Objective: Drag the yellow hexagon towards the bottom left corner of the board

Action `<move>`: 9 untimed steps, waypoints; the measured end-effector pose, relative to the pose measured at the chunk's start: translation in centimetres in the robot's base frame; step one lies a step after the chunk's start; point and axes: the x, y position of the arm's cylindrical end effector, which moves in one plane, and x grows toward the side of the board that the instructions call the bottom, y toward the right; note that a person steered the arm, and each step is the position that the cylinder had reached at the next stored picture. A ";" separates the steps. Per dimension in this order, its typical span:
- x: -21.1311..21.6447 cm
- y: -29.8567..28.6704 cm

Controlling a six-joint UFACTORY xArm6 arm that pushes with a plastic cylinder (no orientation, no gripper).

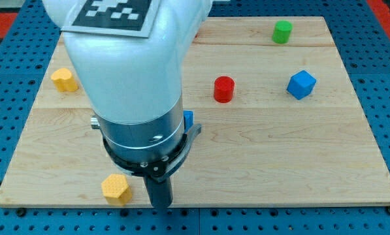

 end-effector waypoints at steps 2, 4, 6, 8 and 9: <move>-0.5 -9.8; -1.2 -6.1; -4.8 -8.8; -6.4 -13.0; -6.4 -14.6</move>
